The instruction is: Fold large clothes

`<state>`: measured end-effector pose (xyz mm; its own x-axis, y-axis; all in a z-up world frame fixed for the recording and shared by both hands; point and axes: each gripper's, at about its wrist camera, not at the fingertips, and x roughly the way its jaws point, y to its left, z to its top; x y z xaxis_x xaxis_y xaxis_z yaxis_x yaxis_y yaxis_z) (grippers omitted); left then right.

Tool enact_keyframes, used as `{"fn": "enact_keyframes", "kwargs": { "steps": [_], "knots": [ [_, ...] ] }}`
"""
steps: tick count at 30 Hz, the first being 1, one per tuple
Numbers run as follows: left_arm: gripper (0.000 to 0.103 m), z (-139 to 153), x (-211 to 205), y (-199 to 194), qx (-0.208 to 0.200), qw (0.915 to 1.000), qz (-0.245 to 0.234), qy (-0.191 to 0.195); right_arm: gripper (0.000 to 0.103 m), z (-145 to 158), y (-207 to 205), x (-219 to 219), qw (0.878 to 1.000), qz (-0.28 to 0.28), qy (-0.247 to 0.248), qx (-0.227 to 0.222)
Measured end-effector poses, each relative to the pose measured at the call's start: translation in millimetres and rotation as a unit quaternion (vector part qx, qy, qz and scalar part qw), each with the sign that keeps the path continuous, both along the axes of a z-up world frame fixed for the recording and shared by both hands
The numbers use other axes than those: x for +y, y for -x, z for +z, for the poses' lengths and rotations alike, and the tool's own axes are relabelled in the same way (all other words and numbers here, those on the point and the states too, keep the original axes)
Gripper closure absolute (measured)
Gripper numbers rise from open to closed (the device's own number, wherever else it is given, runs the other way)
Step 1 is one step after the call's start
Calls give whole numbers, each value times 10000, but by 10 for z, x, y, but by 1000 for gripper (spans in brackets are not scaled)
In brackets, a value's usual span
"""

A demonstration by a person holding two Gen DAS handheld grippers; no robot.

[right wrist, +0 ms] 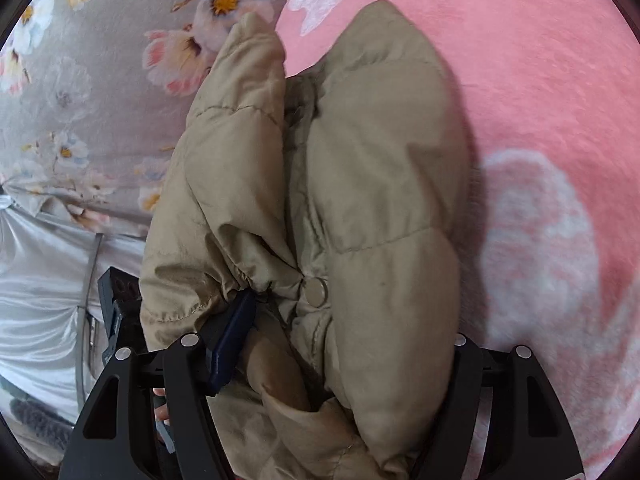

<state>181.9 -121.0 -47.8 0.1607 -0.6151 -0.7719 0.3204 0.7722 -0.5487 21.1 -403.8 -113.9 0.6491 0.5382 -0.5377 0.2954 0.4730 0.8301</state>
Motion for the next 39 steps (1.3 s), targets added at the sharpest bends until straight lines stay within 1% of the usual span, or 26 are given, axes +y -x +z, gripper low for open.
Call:
{"fn": "enact_keyframes", "kwargs": {
  "steps": [1, 2, 3, 4, 5, 6, 7, 8, 9, 10, 11, 12, 13, 16, 18, 19, 20, 21, 23, 27, 31, 35, 39],
  "knots": [
    [5, -12, -3, -9, -7, 10000, -21, 32, 34, -7, -48, 26, 10000, 19, -65, -38],
    [5, -18, -10, -13, -27, 10000, -24, 54, 37, -12, -87, 50, 9999, 46, -124, -88],
    [5, -15, -24, -14, -79, 9999, -43, 85, 44, -17, -129, 79, 9996, 98, -200, -162],
    [5, -2, -28, -6, -152, 9998, -54, 92, 46, -28, -154, 98, 9993, 116, -273, -209],
    [7, 23, -33, 4, -279, 9996, -50, 60, 55, -34, -187, 117, 9992, 136, -295, -236],
    [14, 70, -35, 22, -455, 9990, -36, -8, 67, -18, -222, 136, 9991, 153, -271, -283],
    [21, 110, -37, 18, -555, 9984, -37, -55, 72, 15, -227, 148, 9991, 146, -204, -333],
    [24, 157, -39, 16, -652, 9978, -48, -86, 78, 98, -231, 172, 9991, 138, 16, -389],
    [32, 207, -35, 22, -751, 9971, -61, -114, 81, 212, -210, 194, 9983, 128, 344, -452],
    [38, 281, -39, 34, -895, 9958, -95, -148, 82, 311, -237, 214, 9968, 120, 604, -511],
    [40, 352, -45, 43, -1035, 9944, -117, -167, 84, 424, -255, 251, 9945, 105, 852, -599],
    [44, 459, -60, 73, -1277, 9915, -164, -209, 84, 566, -271, 297, 9913, 85, 1092, -737],
    [48, 536, -75, 92, -1463, 9888, -191, -233, 85, 679, -281, 317, 9884, 75, 1243, -864],
    [55, 820, -97, 144, -2102, 9770, -272, -215, 86, 994, -396, 408, 9794, 50, 1612, -1214],
    [57, 1011, -91, 157, -2528, 9669, -286, -194, 86, 1200, -479, 483, 9713, 27, 1858, -1485],
    [58, 1087, -79, 147, -2704, 9621, -286, -190, 86, 1272, -498, 518, 9677, 21, 1961, -1584],
    [59, 1141, -82, 136, -2829, 9586, -274, -185, 86, 1383, -548, 576, 9622, 18, 2106, -1729],
    [59, 1232, -52, 109, -3012, 9531, -234, -152, 86, 1491, -603, 634, 9568, 24, 2219, -1877],
    [60, 1358, 32, 64, -3235, 9460, -187, -94, 86, 1627, -642, 665, 9480, 34, 2384, -2107],
    [60, 1666, 279, -88, -3773, 9261, 17, 59, 86, 1975, -895, 879, 9242, 124, 2744, -2652],
    [60, 1872, 552, -254, -4177, 9081, 280, 123, 86, 2187, -1198, 1093, 9079, 236, 2868, -3048],
    [60, 1922, 807, -476, -4316, 9007, 497, 97, 86, 2236, -1524, 1279, 9009, 360, 2887, -3220],
    [60, 1825, 1030, -723, -4343, 8979, 722, -53, 86, 2152, -1854, 1486, 8991, 500, 2899, -3242]
  ]
}}
